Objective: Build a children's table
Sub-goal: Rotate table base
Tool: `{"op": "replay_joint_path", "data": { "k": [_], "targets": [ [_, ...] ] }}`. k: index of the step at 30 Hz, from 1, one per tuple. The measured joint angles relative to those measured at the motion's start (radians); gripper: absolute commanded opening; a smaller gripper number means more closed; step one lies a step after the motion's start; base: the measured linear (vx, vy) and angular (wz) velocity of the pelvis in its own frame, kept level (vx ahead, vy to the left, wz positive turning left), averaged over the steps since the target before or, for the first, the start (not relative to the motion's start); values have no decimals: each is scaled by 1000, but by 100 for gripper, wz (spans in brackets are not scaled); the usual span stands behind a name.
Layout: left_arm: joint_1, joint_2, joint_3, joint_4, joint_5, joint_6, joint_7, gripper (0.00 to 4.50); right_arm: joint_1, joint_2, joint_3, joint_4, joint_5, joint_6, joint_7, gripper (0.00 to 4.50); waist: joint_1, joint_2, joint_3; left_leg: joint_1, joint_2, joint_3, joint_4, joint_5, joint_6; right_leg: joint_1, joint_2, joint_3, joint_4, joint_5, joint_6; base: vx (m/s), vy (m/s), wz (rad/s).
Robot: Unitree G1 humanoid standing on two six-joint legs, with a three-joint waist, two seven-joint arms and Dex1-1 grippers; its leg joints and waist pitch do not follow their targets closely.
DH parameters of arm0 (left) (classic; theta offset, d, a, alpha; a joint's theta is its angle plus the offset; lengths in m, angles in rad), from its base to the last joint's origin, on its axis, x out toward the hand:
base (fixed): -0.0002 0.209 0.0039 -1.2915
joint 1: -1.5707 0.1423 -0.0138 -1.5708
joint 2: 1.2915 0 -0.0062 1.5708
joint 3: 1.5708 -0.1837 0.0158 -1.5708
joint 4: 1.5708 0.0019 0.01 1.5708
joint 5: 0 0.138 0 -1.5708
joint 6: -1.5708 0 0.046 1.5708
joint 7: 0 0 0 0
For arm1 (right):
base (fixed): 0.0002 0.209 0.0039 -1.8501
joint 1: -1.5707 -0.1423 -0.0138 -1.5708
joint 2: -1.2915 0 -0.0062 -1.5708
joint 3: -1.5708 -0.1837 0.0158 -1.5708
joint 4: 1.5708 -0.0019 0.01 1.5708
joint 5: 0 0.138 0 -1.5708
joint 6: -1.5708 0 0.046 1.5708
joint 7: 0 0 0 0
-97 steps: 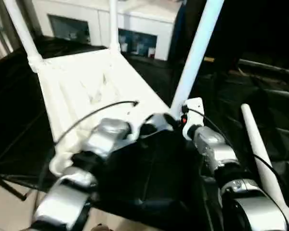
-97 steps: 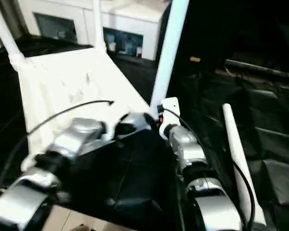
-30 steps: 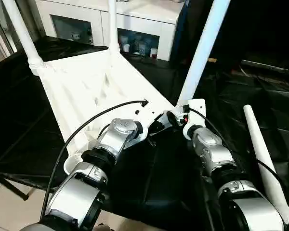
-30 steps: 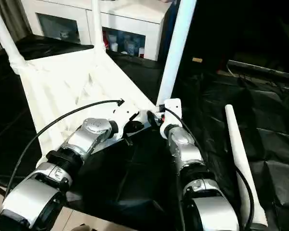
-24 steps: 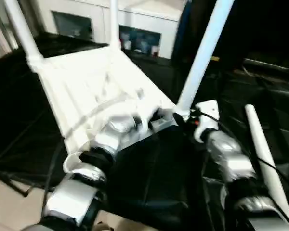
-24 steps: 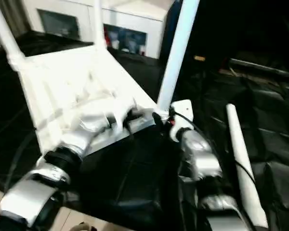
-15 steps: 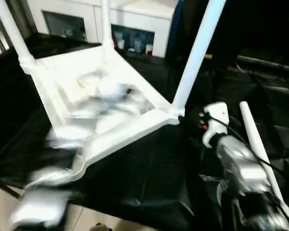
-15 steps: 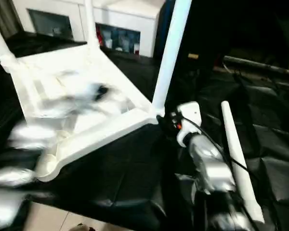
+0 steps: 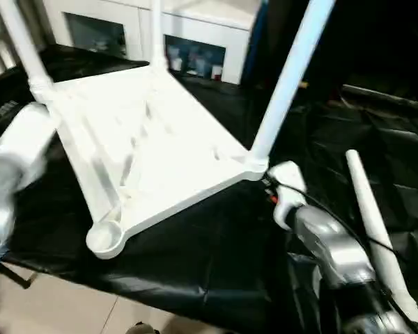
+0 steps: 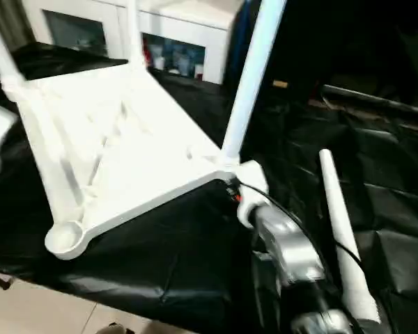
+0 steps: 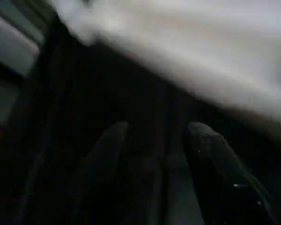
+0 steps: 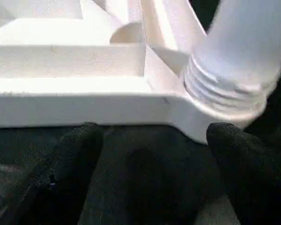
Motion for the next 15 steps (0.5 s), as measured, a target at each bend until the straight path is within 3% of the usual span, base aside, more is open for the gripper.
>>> {"op": "replay_joint_path", "data": {
  "k": [6,11,15],
  "targets": [
    [70,-59,-71,-111,-80,100,-95,210,-10,-11,29,-38,-44,70,-24,393,4,-6,-2,1,-1,0,2,0,0,2,0,3,1,0,0,0,0,0],
    [84,-99,-125,-174,-125,162,-132,210,-7,-110,27,-161,-77,264,-53,393,7,-6,-2,2,-1,-1,5,0,-1,4,2,6,2,-3,5,0,0,0],
    [86,-140,-188,-215,-151,190,-167,210,-4,-203,-46,-268,-68,446,-42,393,7,-3,-1,5,-2,0,5,0,0,7,5,16,2,-3,8,0,0,0]
  ]
}}
